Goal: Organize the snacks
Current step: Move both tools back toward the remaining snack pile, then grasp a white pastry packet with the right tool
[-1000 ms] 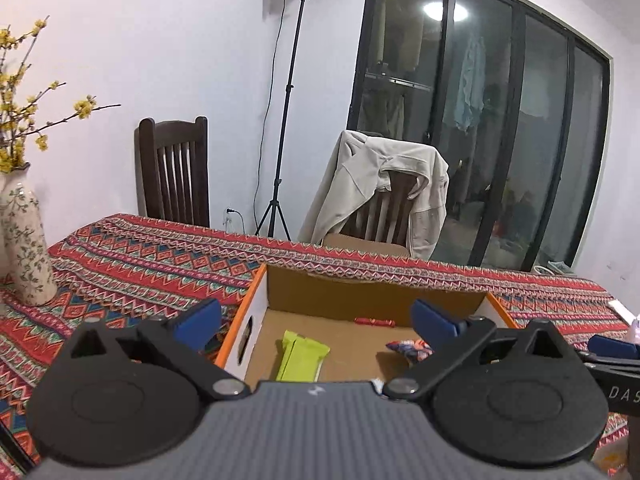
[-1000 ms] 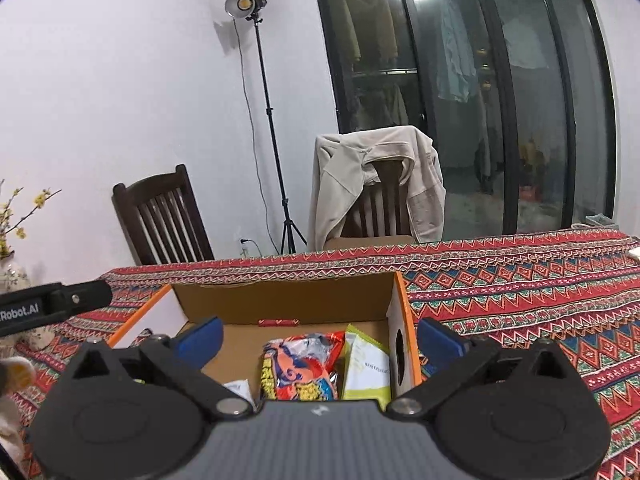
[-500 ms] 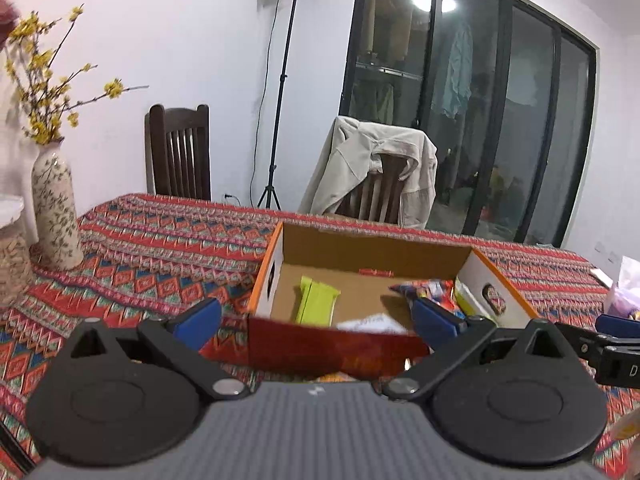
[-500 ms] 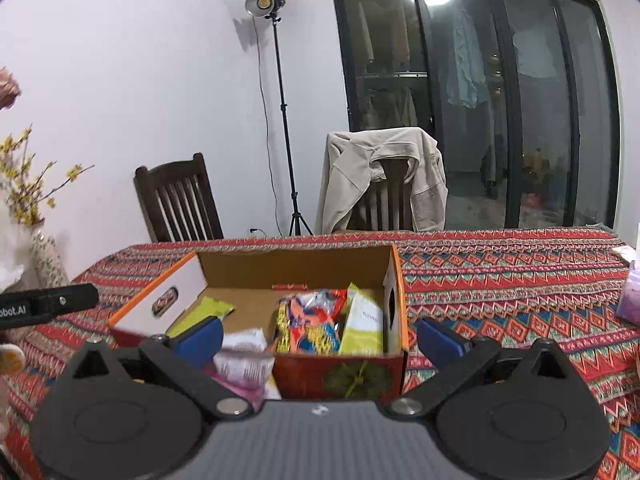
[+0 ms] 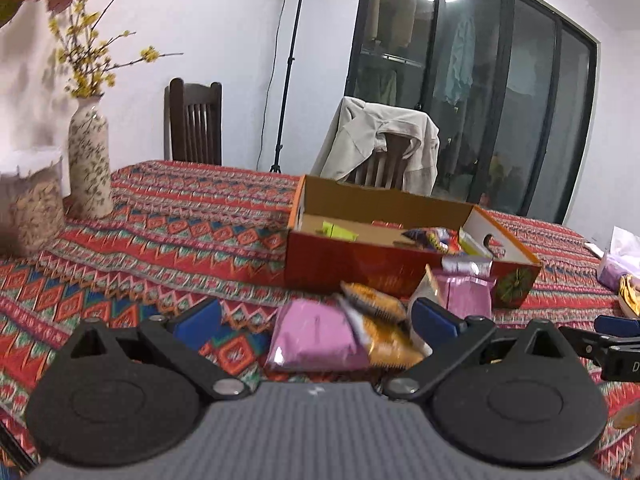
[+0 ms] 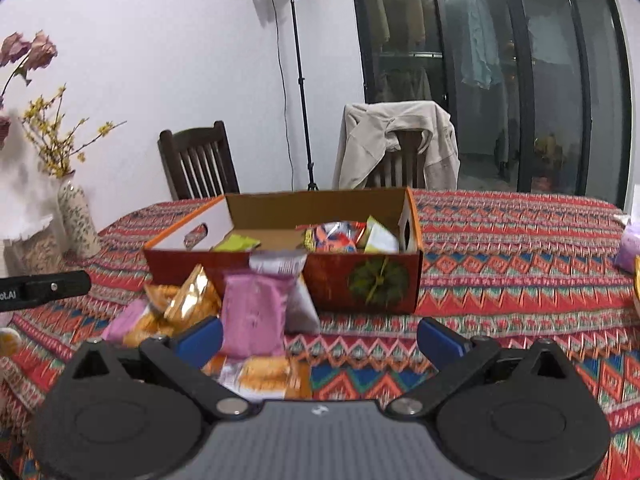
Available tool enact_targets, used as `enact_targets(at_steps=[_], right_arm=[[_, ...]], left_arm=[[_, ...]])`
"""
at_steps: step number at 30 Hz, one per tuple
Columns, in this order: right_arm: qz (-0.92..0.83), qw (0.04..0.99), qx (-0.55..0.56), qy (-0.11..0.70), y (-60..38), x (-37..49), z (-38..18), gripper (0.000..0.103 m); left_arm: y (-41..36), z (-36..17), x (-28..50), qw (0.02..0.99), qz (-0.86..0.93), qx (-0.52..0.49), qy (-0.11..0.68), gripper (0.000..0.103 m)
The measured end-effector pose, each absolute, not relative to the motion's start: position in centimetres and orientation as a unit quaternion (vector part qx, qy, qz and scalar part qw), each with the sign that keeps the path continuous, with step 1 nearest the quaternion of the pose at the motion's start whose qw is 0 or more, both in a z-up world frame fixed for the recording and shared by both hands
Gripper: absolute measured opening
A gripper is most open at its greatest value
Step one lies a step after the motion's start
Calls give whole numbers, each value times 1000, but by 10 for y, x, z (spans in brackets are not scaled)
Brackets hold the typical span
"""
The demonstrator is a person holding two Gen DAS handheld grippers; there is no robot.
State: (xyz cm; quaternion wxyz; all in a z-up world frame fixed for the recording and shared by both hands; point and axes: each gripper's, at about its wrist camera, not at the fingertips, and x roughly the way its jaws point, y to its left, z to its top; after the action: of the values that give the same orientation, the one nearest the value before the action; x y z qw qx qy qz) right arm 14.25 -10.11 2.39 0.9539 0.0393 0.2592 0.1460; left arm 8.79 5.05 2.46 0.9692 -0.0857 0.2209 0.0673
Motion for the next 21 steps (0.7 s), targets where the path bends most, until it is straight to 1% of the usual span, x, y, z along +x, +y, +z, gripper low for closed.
enact_targets(at_steps=[14, 16, 18, 21], right_arm=[[117, 939, -2, 322, -106, 142, -11, 102], [122, 935, -14, 332, -101, 147, -15, 100], [125, 931, -26, 343, -95, 152, -19, 90], [139, 924, -32, 356, -90, 158, -24, 86]], left_arm=[[62, 7, 72, 964, 70, -88, 242, 103], [61, 6, 73, 964, 68, -88, 244, 103], [60, 5, 73, 963, 66, -87, 245, 103], [59, 4, 74, 963, 65, -88, 248, 103]])
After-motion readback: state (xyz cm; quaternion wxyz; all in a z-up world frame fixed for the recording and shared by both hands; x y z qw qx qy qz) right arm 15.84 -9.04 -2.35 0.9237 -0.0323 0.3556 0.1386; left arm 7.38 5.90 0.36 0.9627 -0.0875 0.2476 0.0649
